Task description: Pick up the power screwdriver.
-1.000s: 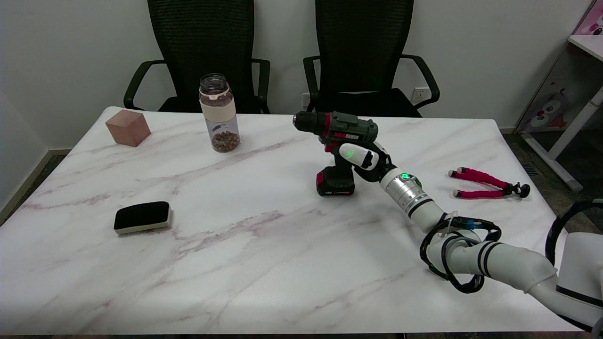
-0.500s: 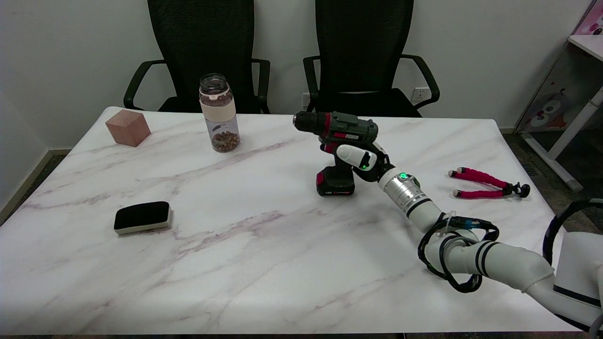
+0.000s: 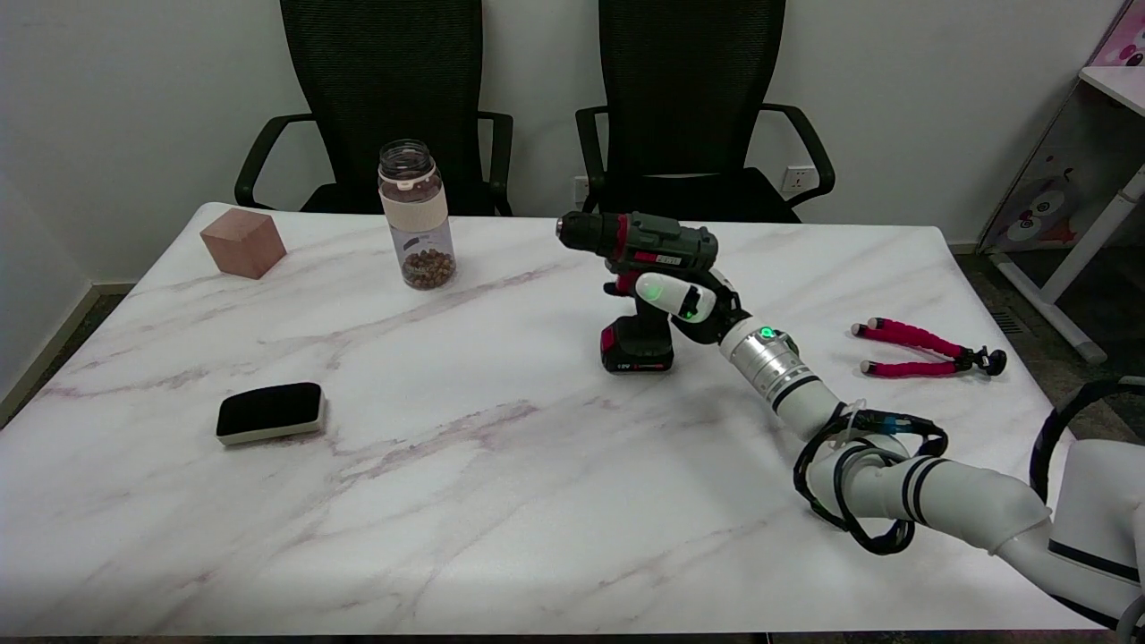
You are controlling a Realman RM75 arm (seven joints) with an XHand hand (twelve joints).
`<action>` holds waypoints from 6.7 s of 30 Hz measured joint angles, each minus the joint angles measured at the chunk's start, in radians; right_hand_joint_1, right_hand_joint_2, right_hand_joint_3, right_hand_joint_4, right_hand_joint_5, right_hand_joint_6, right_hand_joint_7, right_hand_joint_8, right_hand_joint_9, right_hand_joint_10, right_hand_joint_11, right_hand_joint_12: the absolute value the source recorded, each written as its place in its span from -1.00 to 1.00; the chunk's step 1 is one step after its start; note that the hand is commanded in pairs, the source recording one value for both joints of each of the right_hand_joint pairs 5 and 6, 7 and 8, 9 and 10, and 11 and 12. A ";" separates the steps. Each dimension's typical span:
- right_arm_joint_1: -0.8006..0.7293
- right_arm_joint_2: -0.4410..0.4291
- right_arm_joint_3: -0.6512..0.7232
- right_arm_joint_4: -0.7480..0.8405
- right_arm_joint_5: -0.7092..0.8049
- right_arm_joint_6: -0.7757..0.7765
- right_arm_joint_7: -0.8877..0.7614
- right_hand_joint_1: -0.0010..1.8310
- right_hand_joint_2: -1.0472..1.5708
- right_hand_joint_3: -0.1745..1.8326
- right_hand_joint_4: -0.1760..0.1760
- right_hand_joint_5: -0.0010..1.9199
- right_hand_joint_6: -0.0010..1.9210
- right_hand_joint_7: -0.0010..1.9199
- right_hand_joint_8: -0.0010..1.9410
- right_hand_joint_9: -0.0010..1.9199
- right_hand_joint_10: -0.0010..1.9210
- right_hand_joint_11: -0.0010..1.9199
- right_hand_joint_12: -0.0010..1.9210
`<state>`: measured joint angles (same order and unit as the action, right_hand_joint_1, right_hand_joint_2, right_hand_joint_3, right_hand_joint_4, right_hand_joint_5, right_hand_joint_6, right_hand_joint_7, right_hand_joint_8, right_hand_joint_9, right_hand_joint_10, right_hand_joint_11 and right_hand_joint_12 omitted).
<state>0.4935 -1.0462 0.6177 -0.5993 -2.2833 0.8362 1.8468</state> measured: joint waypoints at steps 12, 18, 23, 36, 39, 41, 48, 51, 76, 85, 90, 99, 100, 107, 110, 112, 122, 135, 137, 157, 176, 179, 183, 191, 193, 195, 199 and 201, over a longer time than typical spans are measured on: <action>0.004 -0.001 0.002 0.007 0.004 -0.004 0.000 0.10 -0.27 0.11 1.00 -0.51 -0.51 -0.51 -0.52 -0.33 -0.33 0.17 0.17; 0.006 -0.002 0.002 0.009 0.005 -0.008 0.000 0.11 -0.23 0.14 1.00 -0.49 -0.49 -0.49 -0.49 -0.04 -0.04 0.22 0.22; 0.007 -0.002 0.002 0.010 0.006 -0.010 0.000 0.11 -0.22 0.18 1.00 -0.48 -0.48 -0.48 -0.48 0.06 0.05 0.24 0.24; 0.013 -0.003 0.003 0.011 0.007 -0.017 0.000 0.11 -0.15 0.24 1.00 -0.44 -0.44 -0.44 -0.45 0.43 0.43 0.41 0.41; 0.014 -0.003 0.004 0.011 0.007 -0.019 0.000 0.11 -0.13 0.24 1.00 -0.44 -0.44 -0.44 -0.45 0.44 0.44 0.44 0.43; 0.014 -0.003 0.004 0.011 0.007 -0.020 0.000 0.11 -0.09 0.20 1.00 -0.44 -0.44 -0.44 -0.44 0.45 0.45 0.44 0.44; 0.015 -0.004 0.004 0.011 0.007 -0.024 0.000 0.12 -0.04 0.21 1.00 -0.41 -0.41 -0.41 -0.41 0.47 0.46 0.45 0.45; 0.016 -0.004 0.004 0.011 0.007 -0.027 0.000 0.11 -0.02 0.24 1.00 -0.39 -0.39 -0.39 -0.40 0.47 0.47 0.45 0.45; 0.018 -0.007 0.005 0.013 0.008 -0.037 0.000 0.09 -0.07 0.37 1.00 -0.33 -0.33 -0.33 -0.33 0.49 0.49 0.38 0.38; 0.020 -0.007 0.005 0.013 0.008 -0.039 0.000 0.08 -0.03 0.27 1.00 -0.27 -0.27 -0.27 -0.28 0.53 0.53 0.37 0.37; 0.021 -0.008 0.006 0.013 0.008 -0.041 0.000 0.07 0.00 0.35 1.00 -0.01 -0.01 -0.01 -0.02 0.57 0.57 0.37 0.37; 0.025 -0.009 0.006 0.013 0.008 -0.047 0.000 0.04 0.08 0.31 -0.15 0.24 0.24 0.24 0.23 0.62 0.62 0.38 0.38; 0.025 -0.009 0.006 0.013 0.008 -0.047 0.000 0.04 0.08 0.31 -0.15 0.24 0.24 0.24 0.23 0.62 0.62 0.38 0.38; 0.026 -0.011 0.007 0.013 0.009 -0.051 0.000 0.03 0.08 0.30 -0.36 0.28 0.28 0.28 0.27 0.63 0.62 0.38 0.38; 0.027 -0.012 0.007 0.013 0.009 -0.053 0.000 0.00 0.15 0.24 -0.56 0.46 0.46 0.46 0.44 0.66 0.66 0.38 0.38; 0.027 -0.013 0.007 0.013 0.009 -0.054 0.000 -0.02 0.21 0.19 -0.14 0.59 0.59 0.59 0.57 0.68 0.68 0.39 0.38; 0.028 -0.015 0.006 0.010 0.008 -0.053 0.001 -0.04 0.29 0.12 0.51 0.88 0.88 0.88 0.86 0.77 0.77 0.45 0.45; 0.020 -0.015 0.022 -0.017 0.008 -0.017 0.006 -0.04 0.37 0.05 1.00 0.96 0.96 0.96 0.93 0.81 0.81 0.50 0.50; 0.018 -0.015 0.026 -0.023 0.008 -0.011 0.006 -0.04 0.39 0.04 1.00 0.96 0.96 0.96 0.94 0.82 0.81 0.50 0.50; 0.001 -0.003 0.069 -0.099 0.009 0.045 0.005 -0.04 0.50 -0.05 1.00 0.88 0.88 0.88 0.86 0.93 0.93 0.96 0.96; 0.000 0.011 0.097 -0.169 0.008 0.062 0.004 -0.05 0.54 -0.04 1.00 0.84 0.84 0.84 0.82 0.98 0.98 0.98 0.98; 0.003 0.014 0.110 -0.184 0.007 0.068 0.003 -0.05 0.54 -0.04 1.00 0.84 0.84 0.84 0.82 0.98 0.98 0.98 0.98; 0.010 0.021 0.124 -0.203 0.004 0.078 0.002 -0.05 0.54 -0.03 1.00 0.84 0.84 0.84 0.82 0.98 0.98 0.99 0.99; 0.035 0.042 0.143 -0.240 0.002 0.099 -0.011 -0.05 0.54 -0.03 1.00 0.84 0.83 0.84 0.82 0.99 0.99 1.00 1.00; 0.041 0.047 0.147 -0.251 0.003 0.102 -0.020 -0.05 0.54 -0.03 1.00 0.84 0.83 0.84 0.82 0.99 0.99 1.00 1.00; 0.046 0.051 0.151 -0.260 0.003 0.105 -0.030 -0.05 0.54 -0.03 1.00 0.83 0.83 0.83 0.81 0.99 0.99 1.00 1.00; 0.054 0.058 0.154 -0.274 0.004 0.108 -0.045 -0.05 0.54 -0.03 1.00 0.83 0.83 0.83 0.81 0.99 0.99 1.00 1.00; 0.057 0.061 0.156 -0.280 0.004 0.109 -0.051 -0.05 0.54 -0.03 1.00 0.83 0.83 0.83 0.81 1.00 1.00 1.00 1.00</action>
<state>0.5500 -0.9853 0.7736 -0.8797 -2.2792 0.9451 1.7961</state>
